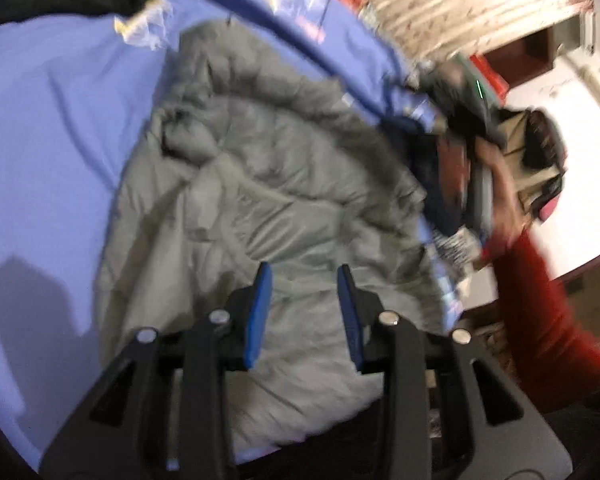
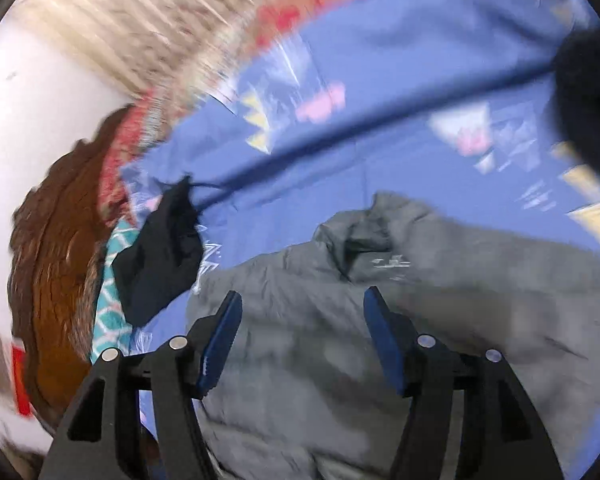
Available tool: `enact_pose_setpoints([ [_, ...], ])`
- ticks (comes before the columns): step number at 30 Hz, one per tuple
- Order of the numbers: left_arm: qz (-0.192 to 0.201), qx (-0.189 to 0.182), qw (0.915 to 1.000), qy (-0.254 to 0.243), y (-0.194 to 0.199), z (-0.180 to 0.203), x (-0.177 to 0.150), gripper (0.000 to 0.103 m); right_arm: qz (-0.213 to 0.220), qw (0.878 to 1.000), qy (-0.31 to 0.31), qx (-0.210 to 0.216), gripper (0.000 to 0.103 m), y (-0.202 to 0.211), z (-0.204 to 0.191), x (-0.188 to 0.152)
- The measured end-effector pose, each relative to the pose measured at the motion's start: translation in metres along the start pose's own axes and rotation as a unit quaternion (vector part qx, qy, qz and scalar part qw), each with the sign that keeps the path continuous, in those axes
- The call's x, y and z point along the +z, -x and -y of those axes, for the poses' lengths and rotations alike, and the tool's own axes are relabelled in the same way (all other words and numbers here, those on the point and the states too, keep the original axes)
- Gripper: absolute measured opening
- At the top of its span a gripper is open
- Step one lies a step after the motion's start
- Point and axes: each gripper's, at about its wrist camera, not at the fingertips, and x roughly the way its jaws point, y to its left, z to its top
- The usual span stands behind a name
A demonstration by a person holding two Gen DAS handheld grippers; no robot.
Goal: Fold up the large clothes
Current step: 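Grasp the jacket with the right gripper while the left gripper holds the folded bundle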
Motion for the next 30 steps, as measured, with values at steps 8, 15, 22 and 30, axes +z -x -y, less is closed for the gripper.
enact_pose_setpoints([
  [8,-0.043,0.031,0.9962,0.070,-0.044,-0.051,-0.006,0.023,0.019,0.998,-0.047,-0.025,0.045,-0.072,0.012,0.029],
  [15,-0.038,0.025,0.9955,0.083,-0.044,-0.053,-0.005,0.023,0.092,0.992,0.086,-0.014,0.029,-0.019,-0.043,0.002],
  [22,-0.015,0.011,0.9956,0.092,-0.023,-0.043,-0.006,0.023,0.140,0.970,0.188,0.061,0.028,0.075,-0.072,-0.090],
  [30,0.033,-0.014,0.9940,0.103,0.035,-0.036,-0.030,0.023,0.128,0.954,0.261,0.080,0.028,0.124,-0.066,-0.216],
])
